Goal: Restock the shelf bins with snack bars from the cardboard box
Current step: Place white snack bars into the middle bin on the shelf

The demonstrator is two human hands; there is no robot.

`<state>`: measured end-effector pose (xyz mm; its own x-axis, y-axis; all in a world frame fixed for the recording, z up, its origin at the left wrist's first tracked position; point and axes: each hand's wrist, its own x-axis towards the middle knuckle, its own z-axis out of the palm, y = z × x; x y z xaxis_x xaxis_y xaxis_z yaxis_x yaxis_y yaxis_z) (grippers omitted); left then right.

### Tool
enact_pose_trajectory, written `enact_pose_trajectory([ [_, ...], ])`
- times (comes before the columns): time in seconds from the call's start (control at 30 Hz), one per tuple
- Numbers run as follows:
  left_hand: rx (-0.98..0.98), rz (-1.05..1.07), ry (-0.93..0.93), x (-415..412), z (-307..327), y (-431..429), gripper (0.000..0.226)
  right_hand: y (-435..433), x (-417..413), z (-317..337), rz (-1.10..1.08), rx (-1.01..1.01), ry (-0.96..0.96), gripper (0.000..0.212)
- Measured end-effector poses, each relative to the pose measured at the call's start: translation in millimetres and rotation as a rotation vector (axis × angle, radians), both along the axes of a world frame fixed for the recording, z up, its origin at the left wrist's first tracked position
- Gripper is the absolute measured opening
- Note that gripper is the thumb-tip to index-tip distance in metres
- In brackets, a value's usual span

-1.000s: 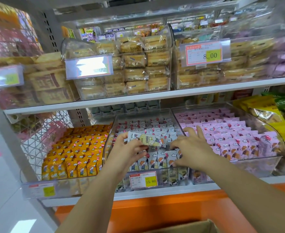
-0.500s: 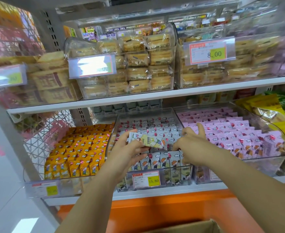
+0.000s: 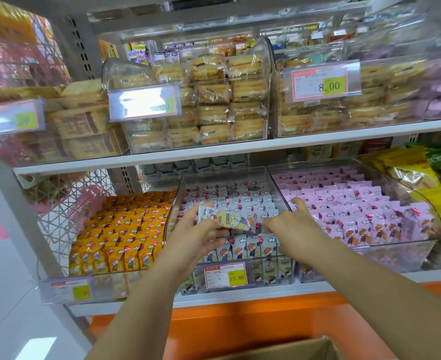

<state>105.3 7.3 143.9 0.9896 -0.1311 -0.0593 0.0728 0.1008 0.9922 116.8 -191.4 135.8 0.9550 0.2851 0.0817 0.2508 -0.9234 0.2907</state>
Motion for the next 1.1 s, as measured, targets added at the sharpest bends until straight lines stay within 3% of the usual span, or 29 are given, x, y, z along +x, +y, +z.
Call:
enact_pose_trajectory([
  [0.2, -0.021, 0.012, 0.022, -1.7, 1.0, 6.1, 0.036, -8.2, 0.5, -2.0, 0.006, 0.104, 0.000, 0.031],
  [0.37, -0.009, 0.021, 0.021, 0.5, -4.0, 5.0, 0.049, -1.1, -2.0, -1.0, 0.006, -0.033, -0.005, 0.025],
  [0.47, -0.003, 0.006, 0.030, -2.1, -5.7, 3.8, 0.037, 2.0, -1.1, 6.8, -0.018, -0.058, 0.085, 0.019],
  [0.6, -0.011, 0.011, 0.041, -4.5, -6.3, 6.2, 0.034, -1.6, -3.5, 4.6, 0.007, -0.028, 0.151, 0.041],
  [0.7, -0.038, 0.011, 0.038, -6.8, -6.2, 7.8, 0.033, -9.9, -1.5, 8.8, 0.015, 0.269, 0.154, 0.045],
  [0.8, -0.007, 0.007, 0.020, -5.9, -4.5, 3.3, 0.031, -13.8, -4.1, 33.5, -0.029, 0.951, 0.120, 0.042],
  [0.87, 0.032, -0.018, 0.001, -5.6, -2.3, -5.5, 0.030, -5.8, -11.1, 42.8, 0.012, 1.337, 0.268, 0.037],
  [0.97, 0.125, -0.076, -0.066, -4.2, -0.9, -14.7, 0.030, 3.4, -13.5, 39.3, 0.033, 1.517, 0.256, 0.034],
  [1.03, 0.365, -0.093, -0.162, -1.3, -0.7, -11.0, 0.036, -0.6, -10.2, 37.0, -0.001, 1.541, 0.150, 0.038],
  [1.1, 0.709, -0.056, -0.251, 5.3, -6.0, 0.1, 0.047, -12.0, -7.7, 39.9, -0.011, 1.384, 0.026, 0.035],
])
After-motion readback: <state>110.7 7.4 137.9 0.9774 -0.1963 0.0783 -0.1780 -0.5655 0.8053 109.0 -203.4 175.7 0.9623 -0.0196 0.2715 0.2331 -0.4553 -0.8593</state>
